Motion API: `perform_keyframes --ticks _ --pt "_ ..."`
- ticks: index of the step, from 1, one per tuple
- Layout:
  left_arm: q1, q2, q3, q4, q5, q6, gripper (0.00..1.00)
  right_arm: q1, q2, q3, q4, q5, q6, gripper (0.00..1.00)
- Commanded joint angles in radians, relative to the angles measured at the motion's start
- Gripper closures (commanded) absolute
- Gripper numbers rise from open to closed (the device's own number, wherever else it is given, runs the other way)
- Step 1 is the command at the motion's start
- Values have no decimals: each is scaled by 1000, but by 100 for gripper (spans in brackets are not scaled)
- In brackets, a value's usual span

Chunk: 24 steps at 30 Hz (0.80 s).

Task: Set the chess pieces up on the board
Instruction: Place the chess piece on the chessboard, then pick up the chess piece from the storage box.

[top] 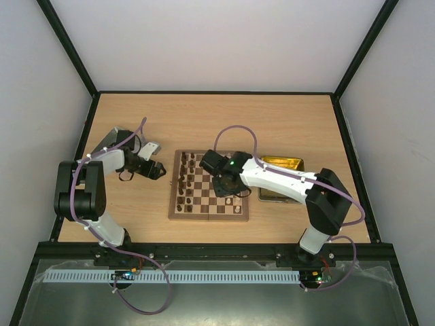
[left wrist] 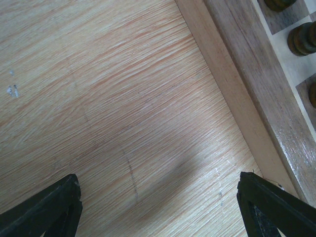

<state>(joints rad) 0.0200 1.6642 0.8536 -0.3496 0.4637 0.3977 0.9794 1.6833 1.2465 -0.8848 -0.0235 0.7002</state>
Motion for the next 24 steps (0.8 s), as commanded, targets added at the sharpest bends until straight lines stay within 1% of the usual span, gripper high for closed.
perform_keyframes --ticks 1,4,8,9,11,12,15,18,21,24 --pt "-5 28 -16 -48 -14 3 13 -26 -59 66 -123 120 1 83" --pt "-5 31 -14 -49 -14 3 13 -122 -145 23 -144 152 9 83" --pt "-8 33 -13 -48 -13 3 13 -340 -299 -118 -118 146 13 83" --pt "-9 33 -13 -48 -13 3 13 -398 -333 -158 -107 149 12 78" --pt "-11 34 -13 -48 -13 3 13 -507 -387 -225 -77 136 -2 63" --pt "-11 34 -13 -48 -13 3 13 -555 -406 -252 -63 128 -8 59" --pt "-11 34 -13 -48 -14 3 13 -679 -415 -316 -14 85 -33 58" --pt "-11 32 -14 -49 -14 2 13 -765 -387 -357 28 27 -58 58" --pt "-11 32 -14 -49 -14 1 13 -811 -355 -384 62 -23 -59 58" --pt "-11 32 -14 -49 -13 2 13 -839 -341 -403 82 -26 -60 58"
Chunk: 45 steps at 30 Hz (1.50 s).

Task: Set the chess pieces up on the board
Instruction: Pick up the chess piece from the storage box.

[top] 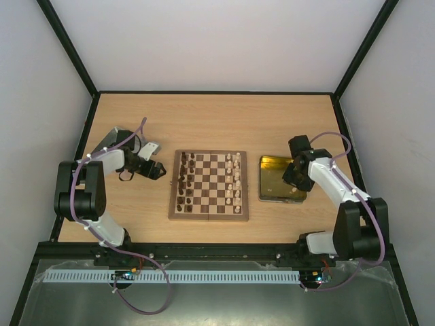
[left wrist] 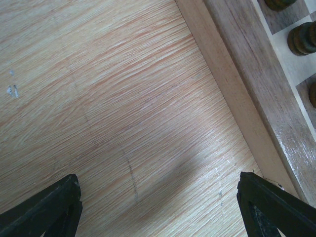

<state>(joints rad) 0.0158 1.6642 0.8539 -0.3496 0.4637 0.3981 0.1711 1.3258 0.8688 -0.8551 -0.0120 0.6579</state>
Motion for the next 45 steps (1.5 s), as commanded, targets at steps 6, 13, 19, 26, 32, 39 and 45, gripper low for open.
perform_keyframes --ticks 6,13,19,26,32,39,45 --pt "-7 41 -10 -49 -12 4 13 -62 41 -50 93 -64 -18 58" --pt "-7 45 -7 -51 -12 4 13 -83 68 -67 141 -54 4 58" --pt "-7 48 -7 -50 -15 2 13 -107 82 -89 164 -44 5 59" --pt "-7 49 -5 -51 -14 2 13 -123 96 -98 178 -47 3 68" --pt "-8 48 -7 -52 -14 4 13 -129 112 -102 189 -52 2 81" --pt "-7 43 -9 -50 -13 4 13 -130 122 -105 194 -59 1 88" --pt "-7 42 -10 -50 -13 5 13 -131 122 -105 197 -60 8 98"
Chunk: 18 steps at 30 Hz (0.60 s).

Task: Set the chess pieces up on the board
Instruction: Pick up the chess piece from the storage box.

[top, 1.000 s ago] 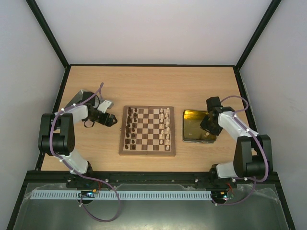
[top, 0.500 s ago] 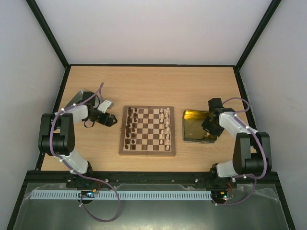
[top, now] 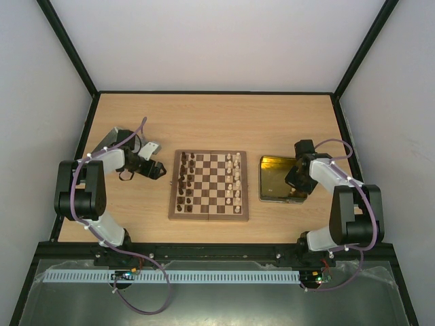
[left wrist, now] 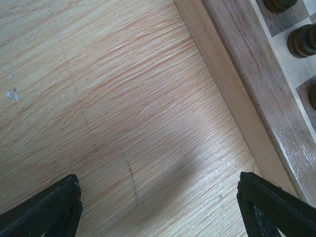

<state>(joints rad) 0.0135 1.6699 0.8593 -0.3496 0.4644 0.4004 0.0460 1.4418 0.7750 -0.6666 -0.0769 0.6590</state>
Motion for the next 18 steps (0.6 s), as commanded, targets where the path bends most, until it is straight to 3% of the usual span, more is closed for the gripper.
perform_keyframes --ticks 1,12,18 --pt "-5 36 -16 -49 -14 2 13 -5 1 -9 8 5 9 98" --pt "-7 42 -13 -50 -17 0 13 -5 -142 26 1 22 14 98" --pt "-6 45 -10 -51 -20 -2 13 9 -204 5 24 -63 -4 98"
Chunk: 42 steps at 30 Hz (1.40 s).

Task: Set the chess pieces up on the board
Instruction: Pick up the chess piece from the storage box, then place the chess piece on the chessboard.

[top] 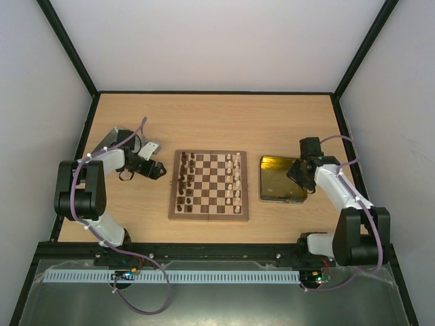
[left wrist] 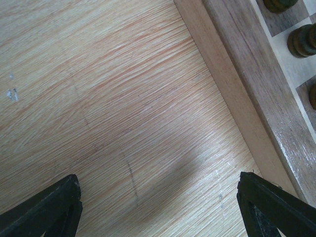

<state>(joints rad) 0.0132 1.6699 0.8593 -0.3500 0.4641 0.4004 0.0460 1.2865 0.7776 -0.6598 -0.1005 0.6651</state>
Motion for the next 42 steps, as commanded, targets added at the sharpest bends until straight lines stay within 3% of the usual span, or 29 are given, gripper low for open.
perform_keyframes --ticks 1,8,13,21,27,42 --pt "-5 45 -10 -50 -19 -3 13 22 -63 8 10 -39 -8 98" --pt "-7 52 -7 -51 -20 -3 13 270 -98 167 -97 64 0 98" --pt "-8 48 -9 -50 -22 -3 13 541 -21 313 -185 191 52 98" --pt "-9 40 -14 -48 -25 -5 13 867 186 438 -257 200 113 98" --pt "-9 37 -16 -48 -24 -4 13 939 256 411 -234 152 123 98" --pt "-9 37 -16 -48 -23 -3 13 970 288 304 -193 56 130 98"
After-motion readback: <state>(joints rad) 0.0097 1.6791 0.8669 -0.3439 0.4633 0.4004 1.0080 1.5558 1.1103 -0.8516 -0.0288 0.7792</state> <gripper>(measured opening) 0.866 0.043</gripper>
